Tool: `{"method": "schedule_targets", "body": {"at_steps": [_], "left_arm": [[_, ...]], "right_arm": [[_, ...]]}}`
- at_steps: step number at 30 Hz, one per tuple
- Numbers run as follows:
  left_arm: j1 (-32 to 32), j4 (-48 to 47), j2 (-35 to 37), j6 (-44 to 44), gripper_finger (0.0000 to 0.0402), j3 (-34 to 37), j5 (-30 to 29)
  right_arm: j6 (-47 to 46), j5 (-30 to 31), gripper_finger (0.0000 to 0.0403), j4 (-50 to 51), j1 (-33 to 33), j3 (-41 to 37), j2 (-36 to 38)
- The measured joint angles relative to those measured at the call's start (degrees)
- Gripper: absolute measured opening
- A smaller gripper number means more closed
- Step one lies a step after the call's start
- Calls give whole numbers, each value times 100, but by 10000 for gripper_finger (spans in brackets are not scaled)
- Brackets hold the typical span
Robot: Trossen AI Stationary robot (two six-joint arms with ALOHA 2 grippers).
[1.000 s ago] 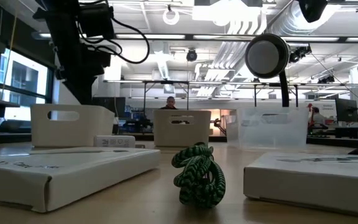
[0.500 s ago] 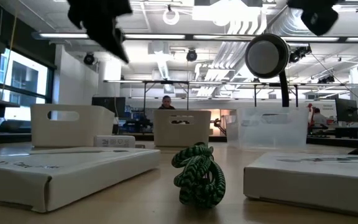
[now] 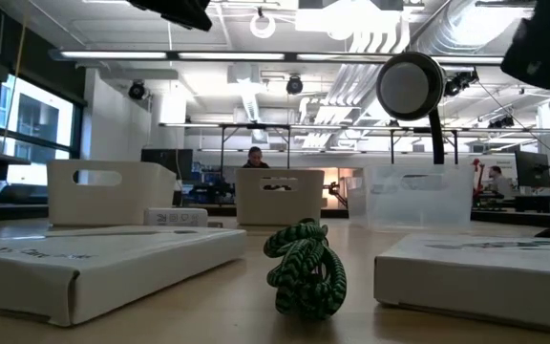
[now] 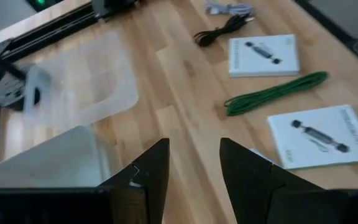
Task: Pick and place items into bin
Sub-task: Move the black USB cable to the center of the table
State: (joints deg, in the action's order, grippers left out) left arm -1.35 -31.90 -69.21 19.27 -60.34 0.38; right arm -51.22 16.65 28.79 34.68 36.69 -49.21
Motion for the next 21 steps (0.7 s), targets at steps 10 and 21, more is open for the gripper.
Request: {"method": "schedule_targets", "body": {"at_steps": [10,21], "left_arm": [[-288,-151,-2,-17,131,2,-493],[-288,-141,-4,-48,131,2,-620]], "right_arm": [[20,-591,134,-293,382,-4,-1749],[-1517,-1106,133,-1318,434,-7,-2521]]}}
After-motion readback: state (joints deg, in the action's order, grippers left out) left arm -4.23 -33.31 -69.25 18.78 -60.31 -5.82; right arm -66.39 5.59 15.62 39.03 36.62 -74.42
